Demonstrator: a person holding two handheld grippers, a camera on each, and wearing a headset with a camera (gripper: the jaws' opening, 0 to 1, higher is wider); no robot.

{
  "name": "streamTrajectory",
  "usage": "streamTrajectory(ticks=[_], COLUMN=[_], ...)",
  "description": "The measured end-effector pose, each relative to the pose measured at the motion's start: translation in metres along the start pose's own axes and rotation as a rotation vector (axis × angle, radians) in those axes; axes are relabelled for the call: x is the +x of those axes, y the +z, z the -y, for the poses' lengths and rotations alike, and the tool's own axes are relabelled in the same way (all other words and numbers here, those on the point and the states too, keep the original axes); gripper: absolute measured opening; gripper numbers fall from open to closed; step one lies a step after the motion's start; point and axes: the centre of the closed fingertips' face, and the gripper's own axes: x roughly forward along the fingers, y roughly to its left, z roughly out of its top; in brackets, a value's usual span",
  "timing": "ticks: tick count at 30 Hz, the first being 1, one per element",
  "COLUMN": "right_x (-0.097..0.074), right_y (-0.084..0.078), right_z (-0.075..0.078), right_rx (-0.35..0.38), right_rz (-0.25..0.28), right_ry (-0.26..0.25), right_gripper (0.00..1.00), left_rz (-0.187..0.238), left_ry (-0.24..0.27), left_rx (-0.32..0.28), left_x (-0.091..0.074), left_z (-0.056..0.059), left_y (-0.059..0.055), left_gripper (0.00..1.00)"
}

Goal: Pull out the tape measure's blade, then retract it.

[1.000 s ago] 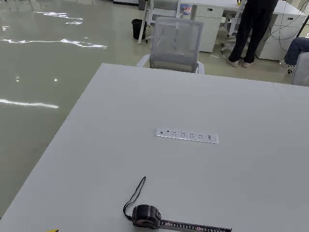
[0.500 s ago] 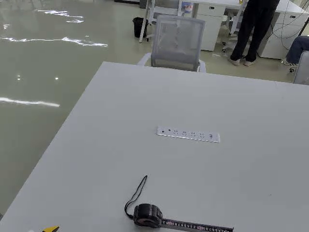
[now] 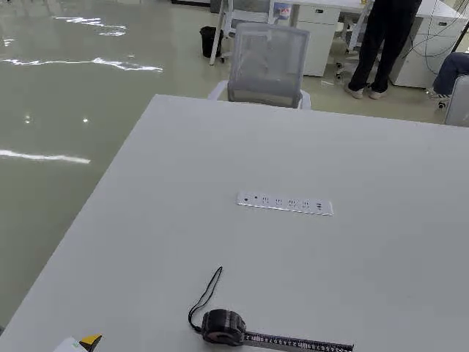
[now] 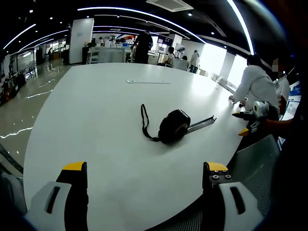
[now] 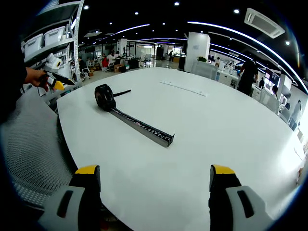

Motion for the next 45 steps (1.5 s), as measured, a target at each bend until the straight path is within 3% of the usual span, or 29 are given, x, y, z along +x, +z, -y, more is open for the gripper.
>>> streamTrajectory(ticks=[13, 23, 29, 34, 45], right_x=[0.010, 0.020, 0.025, 0.032, 0.043], right_y=[0.003, 0.007, 0.007, 0.011, 0.010], right_z=[0.010, 0.010, 0.013, 0.014, 0.016], right_rx=[-0.015, -0.029, -0.033, -0.044, -0.079], right_rz=[-0.005, -0.004, -0.008, -0.016, -0.029], right_ry=[0.012, 0.027, 0.027, 0.035, 0.062], right_gripper=[0.95, 0.91, 0.90, 0.88, 0.83], left_rz=[0.025, 0.007, 0.009, 0.031, 0.038], left_ry=[-0.026, -0.065, -0.065, -0.050, -0.042], left_rx=[0.041, 0.068, 0.074, 0.045, 0.084], left_x=[0.017, 0.037, 0.044, 0.052, 0.072], left_z=[0.027, 0.052, 0.059, 0.063, 0.082], left_y=[0.021, 0.025, 0.029, 0.037, 0.045], left_gripper=[0.99, 0.99, 0.99, 0.99, 0.99])
